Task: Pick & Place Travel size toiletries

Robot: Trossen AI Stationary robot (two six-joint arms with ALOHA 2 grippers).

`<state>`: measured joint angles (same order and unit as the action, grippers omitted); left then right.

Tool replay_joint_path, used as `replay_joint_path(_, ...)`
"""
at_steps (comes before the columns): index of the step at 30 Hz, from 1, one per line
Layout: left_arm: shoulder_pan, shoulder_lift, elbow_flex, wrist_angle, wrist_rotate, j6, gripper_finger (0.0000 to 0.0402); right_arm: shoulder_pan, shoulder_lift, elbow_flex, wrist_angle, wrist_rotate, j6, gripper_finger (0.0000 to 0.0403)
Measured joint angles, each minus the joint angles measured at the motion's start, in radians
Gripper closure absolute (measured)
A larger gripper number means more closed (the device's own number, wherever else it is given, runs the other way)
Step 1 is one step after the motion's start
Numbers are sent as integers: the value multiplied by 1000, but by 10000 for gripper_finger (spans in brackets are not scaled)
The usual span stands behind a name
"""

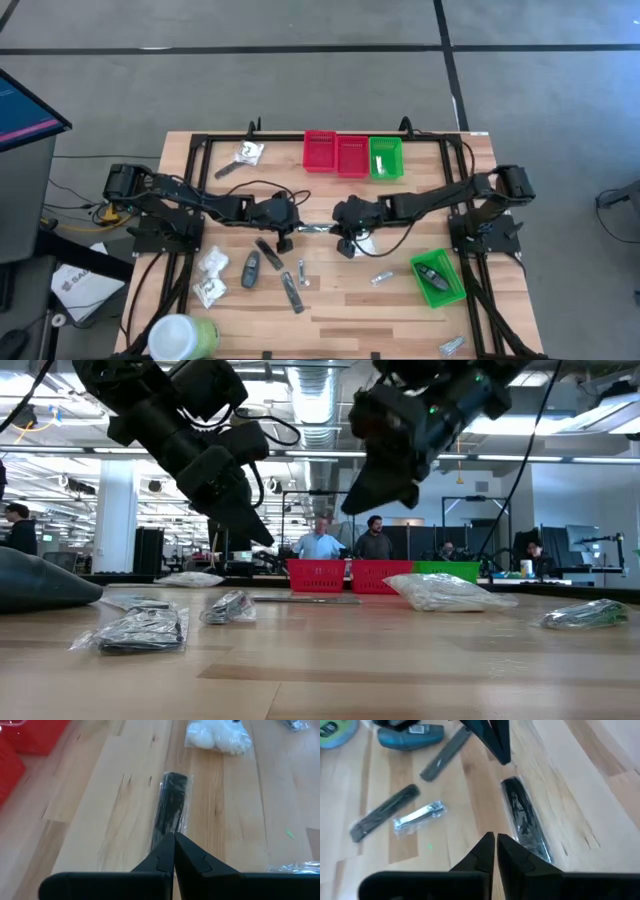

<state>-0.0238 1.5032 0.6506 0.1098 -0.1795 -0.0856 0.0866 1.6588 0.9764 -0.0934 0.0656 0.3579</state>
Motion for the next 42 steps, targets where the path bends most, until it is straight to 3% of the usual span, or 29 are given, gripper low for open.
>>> replay_joint_path(8, 17, 91, 26, -18, -7, -25, 401, 40, 95, 3, 109, 18, -68, 402)
replay_joint_path(14, 19, 219, 104, -18, -35, -24, 401, 64, 97, 1, 101, 22, -70, 402)
replay_joint_path(19, 20, 256, 127, -33, -34, -24, 401, 71, 96, 1, 93, 22, -70, 401)
replay_joint_path(28, 48, 285, 134, -25, 3, -30, 401, 70, 97, 1, 39, 95, -82, 396)
replay_joint_path(42, 3, 219, 128, -46, -57, -16, 401, 70, 97, 1, 11, 161, -96, 332)
